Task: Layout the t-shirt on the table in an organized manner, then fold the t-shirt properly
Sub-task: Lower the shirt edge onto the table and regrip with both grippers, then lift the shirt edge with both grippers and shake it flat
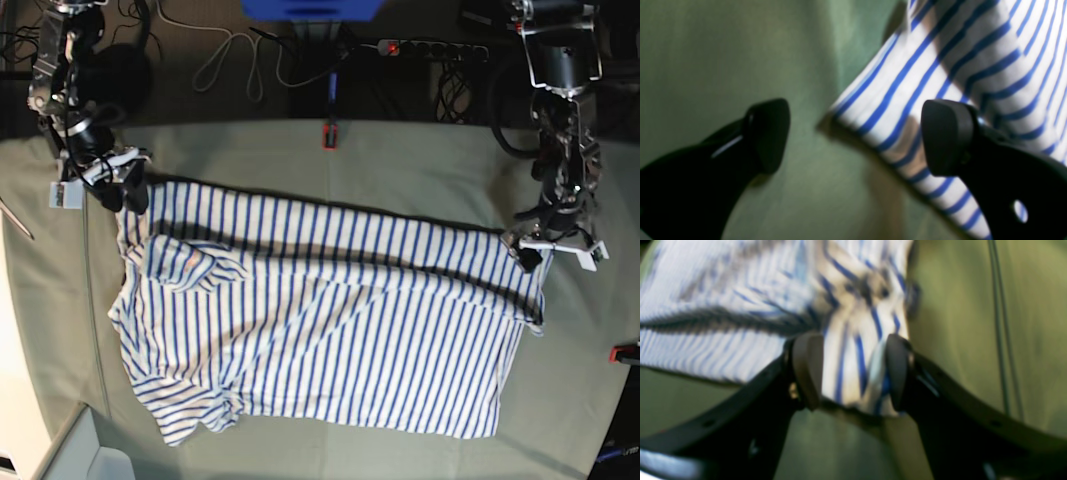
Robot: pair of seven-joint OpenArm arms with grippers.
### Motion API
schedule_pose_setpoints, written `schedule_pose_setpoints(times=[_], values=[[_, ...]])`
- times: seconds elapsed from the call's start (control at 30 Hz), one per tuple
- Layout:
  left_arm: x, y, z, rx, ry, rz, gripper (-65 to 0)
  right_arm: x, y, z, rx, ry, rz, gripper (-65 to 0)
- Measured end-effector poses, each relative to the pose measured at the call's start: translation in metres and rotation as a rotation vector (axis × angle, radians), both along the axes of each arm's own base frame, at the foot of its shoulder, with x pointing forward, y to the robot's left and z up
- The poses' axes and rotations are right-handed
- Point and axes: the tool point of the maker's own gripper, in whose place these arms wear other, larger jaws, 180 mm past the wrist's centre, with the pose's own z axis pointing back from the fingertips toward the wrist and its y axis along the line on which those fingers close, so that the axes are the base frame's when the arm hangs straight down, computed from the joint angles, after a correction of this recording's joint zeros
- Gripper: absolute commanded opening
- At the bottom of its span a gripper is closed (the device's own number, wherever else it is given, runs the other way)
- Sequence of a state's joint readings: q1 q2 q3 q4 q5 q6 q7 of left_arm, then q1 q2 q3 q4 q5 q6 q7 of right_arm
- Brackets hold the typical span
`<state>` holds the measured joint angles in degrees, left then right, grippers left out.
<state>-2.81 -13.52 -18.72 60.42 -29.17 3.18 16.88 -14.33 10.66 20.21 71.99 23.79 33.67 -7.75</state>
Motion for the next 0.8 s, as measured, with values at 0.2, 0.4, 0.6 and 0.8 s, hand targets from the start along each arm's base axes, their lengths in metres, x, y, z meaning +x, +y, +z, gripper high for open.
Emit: schedule_pose_setpoints(times=[0.2, 0.4, 0.6, 0.8], values=[[0.009, -0.017, 0.000, 0.000, -0.002, -0.049, -27.9, -0.006, -0.014, -0.012, -0.010, 0.039, -0.012, -33.7], [0.009, -0.013, 0.002, -0.001, -0.006, -0.042, -50.8, -0.006, -0.011, -0.014, -0.008, 0.045, -0.005, -34.1], [0.008, -0.011, 0.002, 0.008, -0.003, -0.043, -64.5, -0.001, -0.007, -0.020, -0.008, 0.057, 0.012, -44.9], [-0.006, 0.004, -0.002, 0.031, 0.025, -0.047, -64.8, 0.007, 0.000, -0.035, -0.044, 0.080, 0.049, -63.5]])
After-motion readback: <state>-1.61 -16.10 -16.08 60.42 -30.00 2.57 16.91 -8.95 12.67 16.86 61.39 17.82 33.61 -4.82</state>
